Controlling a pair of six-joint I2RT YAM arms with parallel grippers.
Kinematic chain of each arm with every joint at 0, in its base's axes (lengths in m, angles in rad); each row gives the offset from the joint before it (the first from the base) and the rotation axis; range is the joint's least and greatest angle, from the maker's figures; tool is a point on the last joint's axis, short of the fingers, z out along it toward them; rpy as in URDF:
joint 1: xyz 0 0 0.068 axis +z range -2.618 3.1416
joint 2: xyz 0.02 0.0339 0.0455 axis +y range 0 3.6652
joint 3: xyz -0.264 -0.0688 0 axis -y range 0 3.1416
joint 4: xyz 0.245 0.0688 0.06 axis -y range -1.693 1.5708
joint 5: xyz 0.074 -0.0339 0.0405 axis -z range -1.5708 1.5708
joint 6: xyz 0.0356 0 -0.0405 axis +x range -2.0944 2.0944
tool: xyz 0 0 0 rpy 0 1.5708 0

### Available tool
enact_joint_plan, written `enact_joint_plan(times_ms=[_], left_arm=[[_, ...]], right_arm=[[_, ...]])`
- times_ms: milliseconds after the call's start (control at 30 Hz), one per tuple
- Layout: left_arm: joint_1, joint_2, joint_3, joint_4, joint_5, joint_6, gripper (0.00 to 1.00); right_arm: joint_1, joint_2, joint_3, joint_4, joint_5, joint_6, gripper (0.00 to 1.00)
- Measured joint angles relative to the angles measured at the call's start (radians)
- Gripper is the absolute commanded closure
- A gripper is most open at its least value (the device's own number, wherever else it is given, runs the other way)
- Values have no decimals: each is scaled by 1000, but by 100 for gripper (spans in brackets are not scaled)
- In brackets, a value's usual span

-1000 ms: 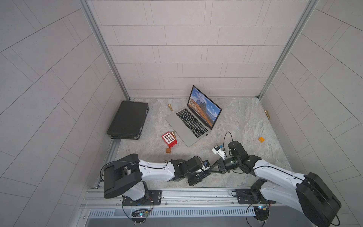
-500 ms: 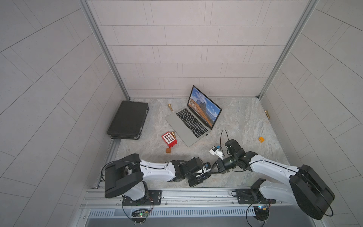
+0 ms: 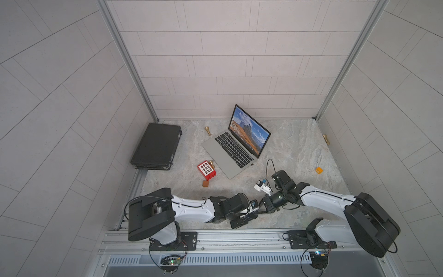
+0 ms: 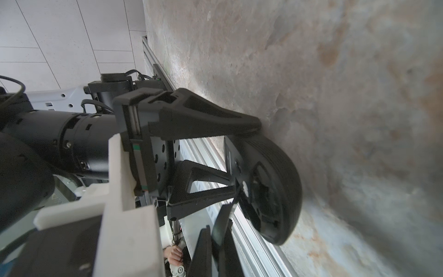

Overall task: Insert the wireless mouse receiver into the laptop
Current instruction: Close the lid on the mouse.

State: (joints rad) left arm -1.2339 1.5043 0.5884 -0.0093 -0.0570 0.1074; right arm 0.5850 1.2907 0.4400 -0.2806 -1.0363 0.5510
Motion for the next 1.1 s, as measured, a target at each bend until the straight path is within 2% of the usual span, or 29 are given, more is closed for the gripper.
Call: enact_joint_plan(times_ms=[333, 600, 833, 1100], left_arm=[[-3, 6, 6, 2, -4, 2, 79], [-3, 7, 6, 2, -3, 1, 79], [-3, 7, 6, 1, -3, -3, 79], [-3, 8, 7, 1, -2, -3, 79]], right_arm=[[0, 26, 19, -31, 50, -12, 73], [2, 19, 57, -112, 86, -22, 62], [0, -28, 88, -207, 184, -52, 45], [19, -45, 68, -200, 226, -39, 38]])
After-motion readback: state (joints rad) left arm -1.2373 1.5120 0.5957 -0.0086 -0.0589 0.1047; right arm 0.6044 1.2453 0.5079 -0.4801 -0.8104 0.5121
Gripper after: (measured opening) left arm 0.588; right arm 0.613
